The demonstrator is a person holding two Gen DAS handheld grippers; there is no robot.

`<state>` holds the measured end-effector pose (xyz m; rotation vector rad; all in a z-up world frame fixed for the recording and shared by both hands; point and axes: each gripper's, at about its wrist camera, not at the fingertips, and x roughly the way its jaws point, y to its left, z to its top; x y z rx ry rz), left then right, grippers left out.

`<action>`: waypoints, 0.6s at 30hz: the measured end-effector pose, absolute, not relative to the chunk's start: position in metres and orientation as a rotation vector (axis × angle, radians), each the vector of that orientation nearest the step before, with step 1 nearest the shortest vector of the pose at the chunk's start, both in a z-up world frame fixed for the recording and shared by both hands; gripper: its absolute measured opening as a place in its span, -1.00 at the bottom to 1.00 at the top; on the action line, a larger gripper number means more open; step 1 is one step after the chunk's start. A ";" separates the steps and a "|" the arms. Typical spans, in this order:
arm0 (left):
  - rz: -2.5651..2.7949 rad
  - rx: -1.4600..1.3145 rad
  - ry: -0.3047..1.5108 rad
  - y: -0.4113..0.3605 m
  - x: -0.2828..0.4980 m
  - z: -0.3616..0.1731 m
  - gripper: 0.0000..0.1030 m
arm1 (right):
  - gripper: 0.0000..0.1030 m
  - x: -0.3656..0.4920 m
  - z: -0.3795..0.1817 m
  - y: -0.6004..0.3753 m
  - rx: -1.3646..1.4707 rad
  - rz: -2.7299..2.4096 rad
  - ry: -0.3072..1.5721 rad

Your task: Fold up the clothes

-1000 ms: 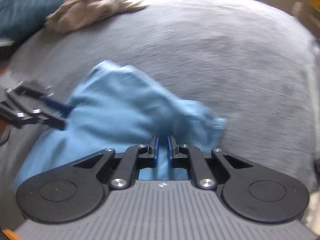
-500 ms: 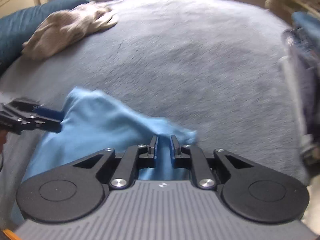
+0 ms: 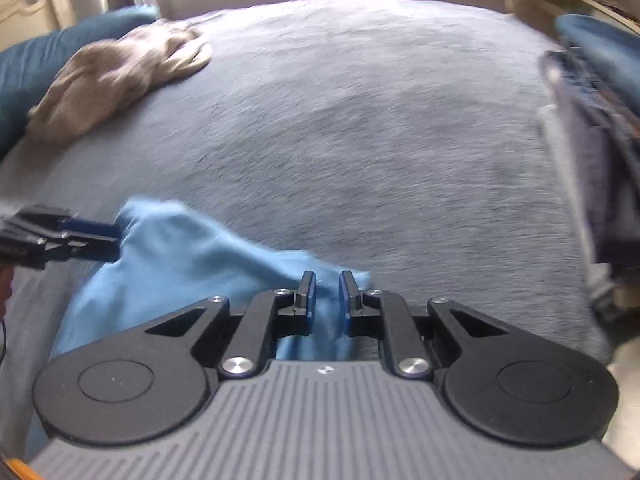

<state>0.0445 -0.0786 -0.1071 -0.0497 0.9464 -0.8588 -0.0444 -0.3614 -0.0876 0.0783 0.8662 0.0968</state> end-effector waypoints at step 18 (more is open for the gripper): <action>-0.869 0.002 0.927 -0.077 0.021 -0.079 0.02 | -0.76 -0.060 -0.071 -0.335 0.018 0.151 0.825</action>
